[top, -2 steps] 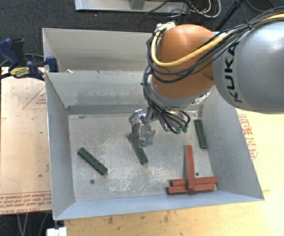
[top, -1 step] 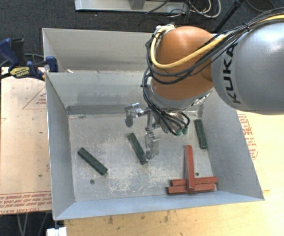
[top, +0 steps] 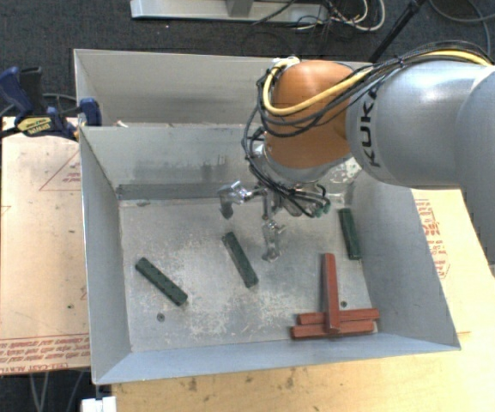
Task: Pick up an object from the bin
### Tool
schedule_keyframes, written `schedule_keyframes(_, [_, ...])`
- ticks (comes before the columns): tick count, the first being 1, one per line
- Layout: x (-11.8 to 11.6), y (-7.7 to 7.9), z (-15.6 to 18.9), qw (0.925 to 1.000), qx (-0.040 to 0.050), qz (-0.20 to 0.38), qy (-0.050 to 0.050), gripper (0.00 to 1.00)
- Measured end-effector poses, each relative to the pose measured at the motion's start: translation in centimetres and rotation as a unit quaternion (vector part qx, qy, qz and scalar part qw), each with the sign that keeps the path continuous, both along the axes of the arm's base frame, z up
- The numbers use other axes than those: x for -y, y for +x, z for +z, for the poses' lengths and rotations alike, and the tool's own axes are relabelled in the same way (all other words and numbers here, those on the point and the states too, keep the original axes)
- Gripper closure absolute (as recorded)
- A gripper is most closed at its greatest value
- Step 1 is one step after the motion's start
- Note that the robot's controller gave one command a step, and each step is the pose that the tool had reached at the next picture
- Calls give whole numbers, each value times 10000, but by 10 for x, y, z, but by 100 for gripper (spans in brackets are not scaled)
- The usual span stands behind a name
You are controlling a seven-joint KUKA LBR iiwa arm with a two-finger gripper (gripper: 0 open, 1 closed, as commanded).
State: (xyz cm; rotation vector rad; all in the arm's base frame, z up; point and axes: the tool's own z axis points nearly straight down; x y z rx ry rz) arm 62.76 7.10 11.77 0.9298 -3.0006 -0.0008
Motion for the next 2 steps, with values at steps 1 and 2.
schedule_keyframes(1, [-26, -2, -49, 9829, -3, 1843, 11, 0])
schedule_keyframes(2, [-26, 0, -47, 9831, 19, 1833, 11, 100])
